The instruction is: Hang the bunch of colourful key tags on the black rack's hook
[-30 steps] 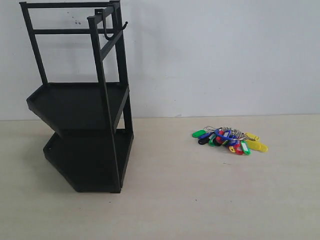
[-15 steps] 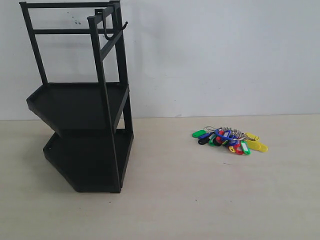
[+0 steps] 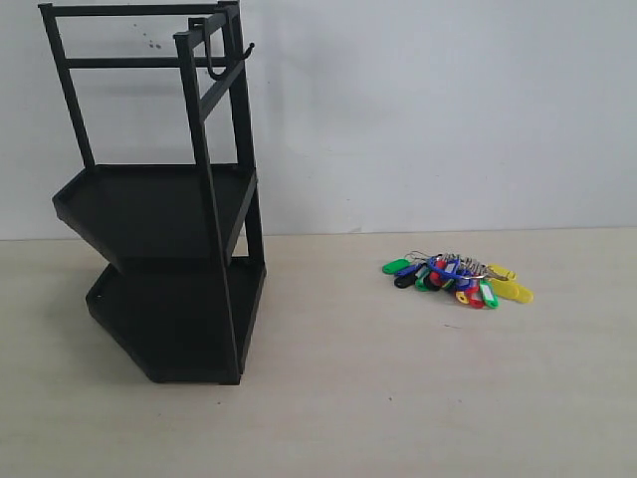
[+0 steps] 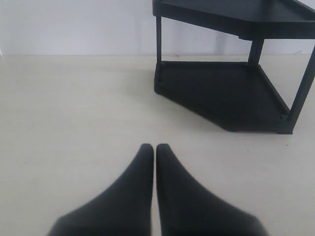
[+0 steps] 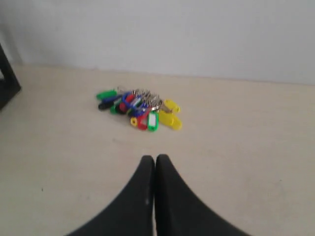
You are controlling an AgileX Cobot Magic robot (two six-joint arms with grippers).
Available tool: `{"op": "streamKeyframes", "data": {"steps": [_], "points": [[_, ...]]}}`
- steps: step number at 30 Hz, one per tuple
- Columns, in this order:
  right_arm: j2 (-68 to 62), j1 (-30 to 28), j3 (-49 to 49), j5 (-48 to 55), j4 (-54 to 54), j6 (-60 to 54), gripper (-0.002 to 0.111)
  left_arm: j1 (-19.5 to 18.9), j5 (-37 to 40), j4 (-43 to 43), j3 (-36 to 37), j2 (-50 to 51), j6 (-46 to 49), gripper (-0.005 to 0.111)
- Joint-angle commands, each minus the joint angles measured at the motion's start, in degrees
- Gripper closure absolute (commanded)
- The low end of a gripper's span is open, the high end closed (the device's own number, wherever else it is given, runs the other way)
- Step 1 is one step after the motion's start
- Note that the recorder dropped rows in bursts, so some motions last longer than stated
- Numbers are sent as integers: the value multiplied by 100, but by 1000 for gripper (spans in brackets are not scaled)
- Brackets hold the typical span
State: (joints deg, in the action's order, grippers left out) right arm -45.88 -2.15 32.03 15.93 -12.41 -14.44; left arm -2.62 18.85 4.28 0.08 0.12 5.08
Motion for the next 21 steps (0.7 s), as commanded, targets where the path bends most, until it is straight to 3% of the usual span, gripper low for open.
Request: {"op": "streamKeyframes", "data": {"steps": [1, 8, 14, 21], "points": [[-1213, -10, 1017, 1090, -103, -1091, 108, -21, -77, 43, -8, -12, -60, 102], [-2902, 148, 2378, 1642, -391, -2096, 108, -21, -77, 43, -8, -12, -60, 102], [-4020, 953, 3239, 1902, 139, -2396, 108, -21, -77, 43, -8, -12, -60, 102], [-5296, 1926, 4287, 1972, 2854, 185, 108, -21, -77, 43, -8, -12, -60, 102]]}}
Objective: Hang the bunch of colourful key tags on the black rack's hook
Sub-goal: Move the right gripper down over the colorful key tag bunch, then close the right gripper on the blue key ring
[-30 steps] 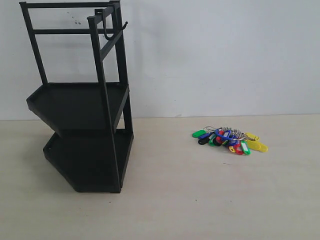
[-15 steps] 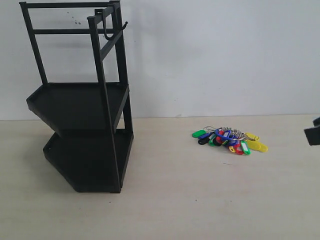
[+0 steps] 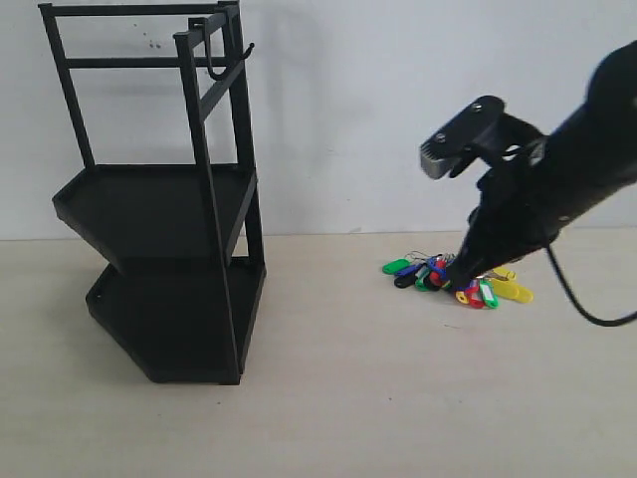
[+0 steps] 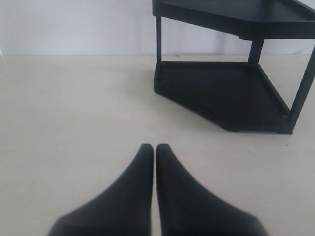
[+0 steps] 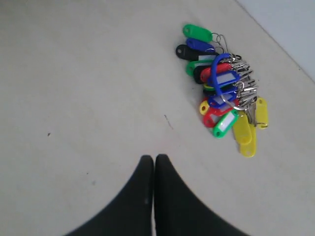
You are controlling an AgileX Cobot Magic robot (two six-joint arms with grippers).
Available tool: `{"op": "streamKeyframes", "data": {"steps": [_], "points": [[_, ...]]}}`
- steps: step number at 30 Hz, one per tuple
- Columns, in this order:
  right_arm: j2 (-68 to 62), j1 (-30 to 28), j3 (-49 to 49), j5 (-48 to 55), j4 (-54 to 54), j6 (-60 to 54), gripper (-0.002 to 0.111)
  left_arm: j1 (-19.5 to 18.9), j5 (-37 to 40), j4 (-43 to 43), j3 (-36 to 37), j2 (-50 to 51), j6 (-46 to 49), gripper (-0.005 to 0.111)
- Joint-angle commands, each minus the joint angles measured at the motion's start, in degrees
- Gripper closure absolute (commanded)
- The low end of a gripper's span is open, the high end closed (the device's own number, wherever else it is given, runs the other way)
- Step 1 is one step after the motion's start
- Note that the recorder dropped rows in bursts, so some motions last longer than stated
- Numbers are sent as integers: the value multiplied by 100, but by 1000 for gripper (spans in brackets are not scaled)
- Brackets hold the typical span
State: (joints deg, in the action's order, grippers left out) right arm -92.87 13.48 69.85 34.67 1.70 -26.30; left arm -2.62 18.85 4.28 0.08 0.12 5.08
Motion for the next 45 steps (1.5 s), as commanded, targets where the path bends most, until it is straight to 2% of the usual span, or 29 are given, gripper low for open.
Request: {"op": "streamKeyframes", "data": {"steps": [1, 11, 16, 18, 30, 40, 41, 42, 43, 44, 45], "points": [[-752, 430, 666, 159, 1725, 1605, 108, -21, -77, 43, -8, -12, -60, 102], [-2690, 546, 2839, 1631, 2463, 1896, 108, -21, -77, 43, -8, -12, -60, 102], [-3488, 546, 4289, 2636, 2409, 1365, 108, -21, -77, 43, -8, -12, -60, 102], [-3654, 489, 4585, 2649, 2144, 1309, 108, -21, -77, 43, -8, -12, -60, 102], [-4060, -34, 4900, 2417, 1941, 962, 108, -21, -77, 43, -8, -12, -60, 102], [-4558, -34, 4900, 2188, 1949, 821, 108, -21, -77, 43, -8, -12, -60, 102], [-4585, -22, 4900, 2162, 1949, 821, 105, -21, -77, 43, -8, -12, -60, 102], [-4599, -12, 4900, 2127, 1949, 845, 96, -21, -77, 43, -8, -12, -60, 102], [-4610, 16, 4900, 2086, 1965, 921, 86, -21, -77, 43, -8, -12, -60, 102], [-4610, 38, 4900, 1983, 2043, 1004, 68, -21, -77, 43, -8, -12, -60, 102], [-4610, 49, 4900, 1910, 2098, 1037, 60, -21, -77, 43, -8, -12, -60, 102]]}}
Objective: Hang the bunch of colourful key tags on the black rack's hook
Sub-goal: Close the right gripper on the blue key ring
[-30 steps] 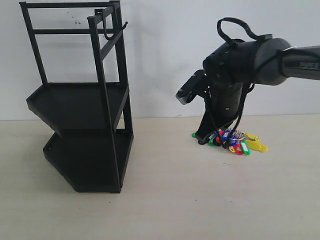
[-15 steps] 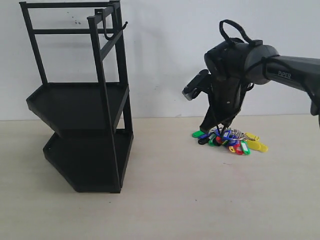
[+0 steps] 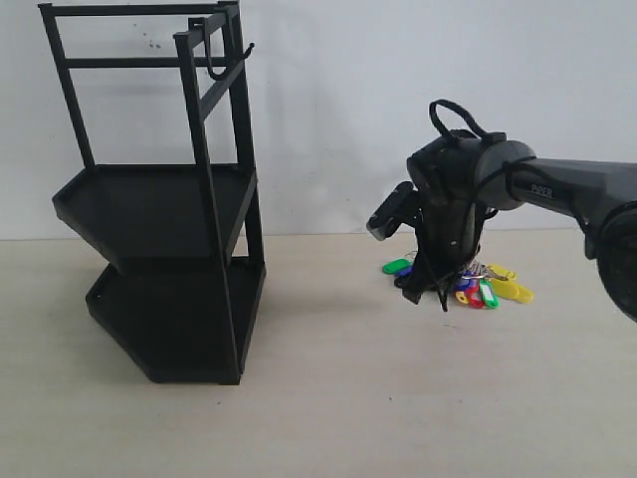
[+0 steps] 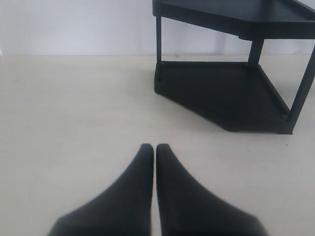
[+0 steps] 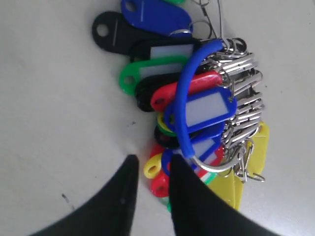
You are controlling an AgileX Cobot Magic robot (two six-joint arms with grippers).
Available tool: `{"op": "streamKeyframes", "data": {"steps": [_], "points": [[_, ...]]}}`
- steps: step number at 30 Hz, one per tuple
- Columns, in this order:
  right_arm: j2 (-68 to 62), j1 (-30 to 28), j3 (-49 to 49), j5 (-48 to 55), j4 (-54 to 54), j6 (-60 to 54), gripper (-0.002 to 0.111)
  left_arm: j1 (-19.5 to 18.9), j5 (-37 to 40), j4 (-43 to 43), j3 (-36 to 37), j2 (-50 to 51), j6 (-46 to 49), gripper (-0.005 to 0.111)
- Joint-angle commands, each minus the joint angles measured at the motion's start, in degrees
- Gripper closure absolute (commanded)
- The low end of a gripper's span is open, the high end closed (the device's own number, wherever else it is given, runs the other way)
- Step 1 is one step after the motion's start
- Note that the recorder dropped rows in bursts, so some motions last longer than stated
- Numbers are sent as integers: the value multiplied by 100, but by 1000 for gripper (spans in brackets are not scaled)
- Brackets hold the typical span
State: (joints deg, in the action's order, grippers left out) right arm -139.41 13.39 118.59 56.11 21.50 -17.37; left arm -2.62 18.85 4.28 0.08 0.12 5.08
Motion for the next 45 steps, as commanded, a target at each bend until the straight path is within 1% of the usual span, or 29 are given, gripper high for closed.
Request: {"op": "streamKeyframes", "data": {"steps": [1, 3, 6, 8, 11, 15, 20, 25, 37, 45], "points": [[40, 86, 26, -342, 260, 359, 56, -21, -77, 43, -8, -12, -60, 102], [5, 101, 26, -470, 347, 482, 61, -21, -77, 43, -8, -12, -60, 102], [-45, 101, 26, -568, 347, 482, 73, -21, -77, 43, -8, -12, -60, 102], [-73, 91, 26, -622, 358, 482, 76, -21, -77, 43, -8, -12, -60, 102], [-105, 91, 26, -730, 398, 482, 74, -21, -77, 43, -8, -12, -60, 102], [-125, 80, 26, -744, 521, 507, 68, -21, -77, 43, -8, -12, -60, 102], [-125, 56, 26, -770, 587, 603, 68, -21, -77, 43, -8, -12, -60, 102], [-125, -87, 26, -774, 577, 694, 68, -21, -77, 43, -8, -12, -60, 102], [-236, -91, 26, -811, 431, 630, 68, -21, -77, 43, -8, -12, -60, 102], [-349, -91, 26, -1125, 466, 652, 68, -21, -77, 43, -8, -12, -60, 102]]}}
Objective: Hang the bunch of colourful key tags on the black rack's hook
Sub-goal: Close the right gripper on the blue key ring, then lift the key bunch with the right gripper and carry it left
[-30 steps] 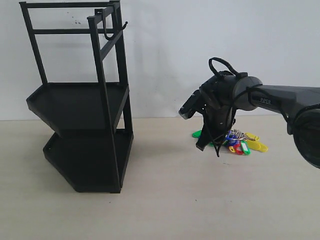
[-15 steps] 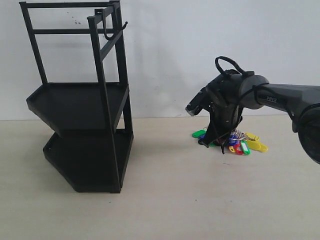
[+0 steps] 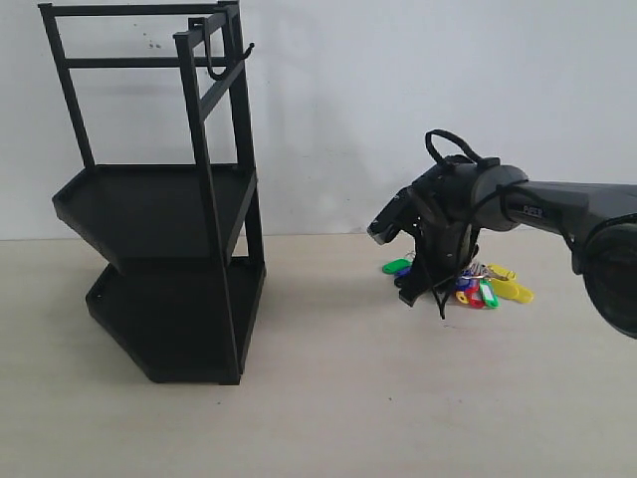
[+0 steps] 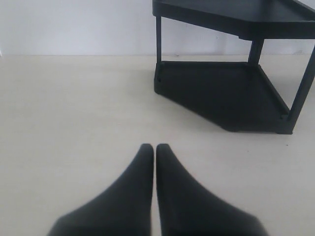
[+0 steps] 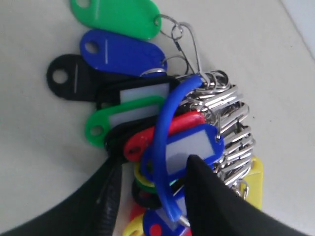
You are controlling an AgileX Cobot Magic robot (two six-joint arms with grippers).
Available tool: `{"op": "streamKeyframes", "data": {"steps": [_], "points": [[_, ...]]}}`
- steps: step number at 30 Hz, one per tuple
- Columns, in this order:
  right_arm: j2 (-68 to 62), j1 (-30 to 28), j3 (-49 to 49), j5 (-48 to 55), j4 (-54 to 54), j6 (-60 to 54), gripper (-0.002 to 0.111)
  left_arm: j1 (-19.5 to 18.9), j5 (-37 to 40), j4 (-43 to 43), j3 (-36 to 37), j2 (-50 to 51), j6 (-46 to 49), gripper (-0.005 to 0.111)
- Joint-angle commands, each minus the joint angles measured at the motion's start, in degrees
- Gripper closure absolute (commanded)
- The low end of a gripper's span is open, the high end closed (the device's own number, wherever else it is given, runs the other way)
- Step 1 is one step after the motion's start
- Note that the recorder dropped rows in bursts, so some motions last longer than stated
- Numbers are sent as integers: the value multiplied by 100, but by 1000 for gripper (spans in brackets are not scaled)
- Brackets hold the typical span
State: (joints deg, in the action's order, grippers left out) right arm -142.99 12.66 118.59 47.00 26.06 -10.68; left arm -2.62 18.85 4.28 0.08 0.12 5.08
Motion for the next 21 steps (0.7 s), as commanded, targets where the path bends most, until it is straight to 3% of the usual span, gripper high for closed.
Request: {"op": "streamKeyframes", "data": {"steps": [1, 12, 15, 18, 21], "points": [[9, -18, 26, -214, 10, -17, 68, -21, -77, 43, -8, -12, -60, 102], [-36, -117, 26, -168, -14, 131, 69, -21, -77, 43, -8, -12, -60, 102], [-36, -127, 26, -155, -24, 131, 81, -21, -77, 43, -8, -12, -60, 102], [-36, -127, 26, -112, -36, 131, 106, -21, -77, 43, -8, -12, -60, 102], [14, -127, 26, -69, -36, 168, 108, -21, -77, 43, -8, -12, -60, 102]]}}
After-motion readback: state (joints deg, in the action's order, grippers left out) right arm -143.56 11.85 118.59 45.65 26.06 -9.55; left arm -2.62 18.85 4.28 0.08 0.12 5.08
